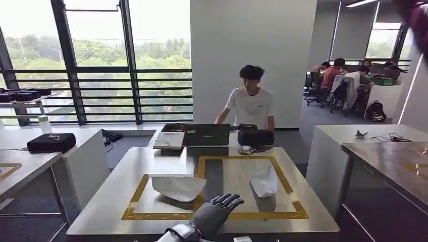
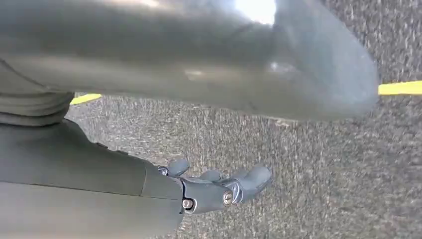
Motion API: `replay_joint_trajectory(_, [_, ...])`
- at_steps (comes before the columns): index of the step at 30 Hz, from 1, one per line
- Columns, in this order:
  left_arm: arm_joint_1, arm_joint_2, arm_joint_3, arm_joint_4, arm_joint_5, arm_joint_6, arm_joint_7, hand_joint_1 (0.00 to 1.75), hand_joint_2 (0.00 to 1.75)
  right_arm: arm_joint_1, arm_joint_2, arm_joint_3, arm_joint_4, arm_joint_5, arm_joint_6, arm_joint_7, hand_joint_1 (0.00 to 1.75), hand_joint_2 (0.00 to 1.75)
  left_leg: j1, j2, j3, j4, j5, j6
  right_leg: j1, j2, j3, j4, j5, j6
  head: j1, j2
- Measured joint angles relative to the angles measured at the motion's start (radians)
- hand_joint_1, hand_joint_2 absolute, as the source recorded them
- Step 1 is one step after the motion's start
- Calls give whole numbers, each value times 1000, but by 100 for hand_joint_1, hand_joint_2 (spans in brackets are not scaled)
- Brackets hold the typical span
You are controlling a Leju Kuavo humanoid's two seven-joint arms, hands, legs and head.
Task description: Take the parts from the cabinet and place them on the table.
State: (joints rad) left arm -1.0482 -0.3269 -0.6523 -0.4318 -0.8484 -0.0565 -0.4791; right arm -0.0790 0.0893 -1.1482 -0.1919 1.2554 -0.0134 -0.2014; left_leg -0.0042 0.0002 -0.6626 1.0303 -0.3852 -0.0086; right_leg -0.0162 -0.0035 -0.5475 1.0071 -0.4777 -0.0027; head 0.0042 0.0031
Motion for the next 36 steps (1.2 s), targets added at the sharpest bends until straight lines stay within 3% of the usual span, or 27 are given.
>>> replay_joint_trajectory(1, [-1, 0, 0, 0, 0, -1, -1, 0, 175, -1, 0, 0, 0, 1, 0, -1, 0, 0, 0, -2, -12, 23, -38, -6, 1, -2, -7, -3, 9, -7, 0, 0])
replay_joint_trajectory(3, [1, 1, 0, 0, 0, -1, -1, 0, 175, 0, -1, 0, 0, 2, 0, -1, 0, 0, 5, -2, -55, 164, -155, -16, 1, -2, -32, -2, 29, -16, -4, 0])
replay_joint_trajectory(4, [3, 1, 0, 1, 0, -2, -1, 0, 175, 0, -1, 0, 0, 2, 0, -1, 0, 0, 6, -2, -75, 243, -196, -21, 1, -3, -46, -2, 39, -16, -3, 0])
replay_joint_trajectory(5, [6, 2, 0, 2, 0, -3, -1, 0, 175, 0, -1, 0, 0, 2, 0, -1, 0, 0, 7, -2, -83, 295, -210, -23, 1, -4, -59, -1, 49, -15, -4, 0])
replay_joint_trajectory(6, [9, 2, 0, 2, 0, -3, -1, 0, 175, 1, -1, 0, 0, 2, 0, -1, 0, 0, 8, -2, -70, 306, -192, -24, 1, -4, -73, -1, 60, -14, -5, 0])
replay_joint_trajectory(7, [9, 2, 0, 2, 0, -4, -1, 0, 175, 2, -1, 0, 0, 2, 0, -1, 0, 0, 8, -2, -40, 276, -160, -23, 1, -4, -86, 0, 69, -11, -4, 0])
replay_joint_trajectory(9, [8, 1, 0, 0, 0, -4, -2, 0, 175, 2, -1, 0, 0, 2, 0, -1, 0, 0, 8, -2, 65, 135, -107, -17, 1, -4, -106, 3, 86, -5, -4, 0])
replay_joint_trajectory(10, [7, 0, 0, -3, 0, -4, -2, 0, 175, 2, 0, 0, 0, 2, 0, -1, 0, 0, 8, -3, 130, 39, -131, -10, 1, -5, -111, 6, 94, 1, -5, 0])
replay_joint_trajectory(11, [7, -4, -1, -6, 0, -4, -4, 0, 175, 3, -1, 0, 0, 2, 0, -2, 0, 0, 1, -3, 164, -16, -150, -3, 4, -4, -117, 8, 102, 9, -4, 0])
replay_joint_trajectory(13, [6, -3, -1, -6, 0, -4, -3, 0, 175, 3, -1, 0, 0, 2, -1, -2, 0, 0, -3, -5, 147, -9, -141, 9, 3, -5, -116, 1, 119, 21, -3, 0])
replay_joint_trajectory(15, [6, -3, -1, -6, 0, -4, -3, 0, 175, 6, -1, 0, 0, 3, 0, -1, 0, 0, 2, -1, 139, -20, -120, 31, -2, -3, -121, -6, 131, 37, -3, 0])
replay_joint_trajectory(17, [3, -7, -1, -6, 0, -4, -3, 0, 175, 6, 0, 0, 0, 3, 0, -1, 0, 0, 4, 2, 123, -20, -98, 46, -4, 1, -147, 67, 30, 44, -1, 0])
replay_joint_trajectory(19, [4, -8, -1, -5, 0, -4, -3, 0, 175, 5, 0, -1, 0, 3, 0, -1, 0, 0, 2, 2, 95, -19, -75, 48, -5, 1, -191, 221, -74, 50, 0, 0])
replay_joint_trajectory(20, [6, -8, -1, -4, 0, -4, -3, 0, 175, 6, 0, 0, 0, 3, 0, -1, 0, 0, 2, 3, 80, -16, -66, 47, -5, 1, -205, 285, -94, 53, 1, 0])
replay_joint_trajectory(21, [8, -8, -1, -3, 0, -4, -3, 0, 175, 6, 0, -1, 0, 3, 0, -1, 0, 0, 2, 3, 64, -13, -56, 46, -5, 1, -202, 315, -86, 54, 1, 0])
replay_joint_trajectory(22, [9, -8, -1, -3, 0, -4, -3, 0, 175, 6, 0, -1, 0, 3, -1, -1, 0, 0, 3, 3, 47, -8, -47, 44, -6, 1, -177, 298, -57, 54, 2, 0])
replay_joint_trajectory(24, [9, -8, -1, -4, 0, -4, -3, 0, 175, 5, 0, 0, 0, 4, 0, -1, 0, 0, 4, 2, 19, 4, -33, 37, -7, 1, -68, 156, 1, 52, 2, 0])
replay_joint_trajectory(25, [8, -8, -1, -5, 0, -4, -3, 0, 175, 4, 0, -1, 0, 4, 0, -1, 0, 0, 4, 2, 10, 10, -27, 32, -8, 1, -10, 70, -16, 51, 3, 0])
replay_joint_trajectory(26, [6, -10, -1, -6, 0, -4, -4, 0, 175, 1, 0, 0, 0, 5, 0, -1, 0, 0, 0, 2, 0, 12, -21, 25, 0, 3, 21, 15, -48, 45, 3, 0])
replay_joint_trajectory(27, [7, -9, -1, -5, 0, -4, -6, 0, 175, 2, 0, -1, 0, 4, 0, -1, 0, 0, 0, 3, 4, 9, -14, 19, 2, 7, 10, 27, -32, 31, 1, 0])
replay_joint_trajectory(29, [5, -13, -1, -5, 0, -4, -16, 0, 175, 3, 0, -1, 0, 4, -1, -1, 0, 0, 2, 2, 3, 4, 2, 8, 6, 8, 5, 23, -28, 18, 1, 0])
replay_joint_trajectory(30, [6, -14, -1, -5, 0, -4, -18, 0, 175, 4, 0, -1, 0, 4, -1, 0, 0, 0, -3, 2, -1, 0, 12, 0, -2, 7, -2, 16, -14, 8, 2, 0])
replay_joint_trajectory(31, [5, -13, -1, -5, 2, -4, -23, 0, 175, 2, 0, -1, 0, 4, -1, 0, 0, 0, 2, -1, -11, 10, -7, -4, -5, 0, -9, 13, -3, 2, 2, 0])
replay_joint_trajectory(32, [5, -13, -1, -5, 2, -6, -25, 0, 175, 1, 0, -1, 0, 4, -1, 0, 0, 0, 2, -1, -27, 45, -60, -8, -5, 1, -20, 13, 7, -8, -2, 0])
replay_joint_trajectory(33, [5, -13, -1, -5, 3, -6, -29, 0, 175, 1, -1, -1, 0, 4, -2, 1, 0, 0, 5, -1, -47, 112, -119, -12, -5, 0, -34, 13, 16, -10, -2, 0])
replay_joint_trajectory(35, [9, -14, -2, -6, 3, -7, -37, 0, 175, 2, -1, -1, 0, 4, -3, 2, 0, 0, 6, -1, -82, 258, -204, -18, -4, 0, -60, 14, 37, -12, -3, 0])
replay_joint_trajectory(36, [13, -14, -2, -5, 3, -8, -37, 0, 175, 2, -1, -1, 0, 4, -3, 2, 0, 0, 6, -1, -86, 310, -209, -18, -4, 0, -75, 14, 48, -11, -3, 0])
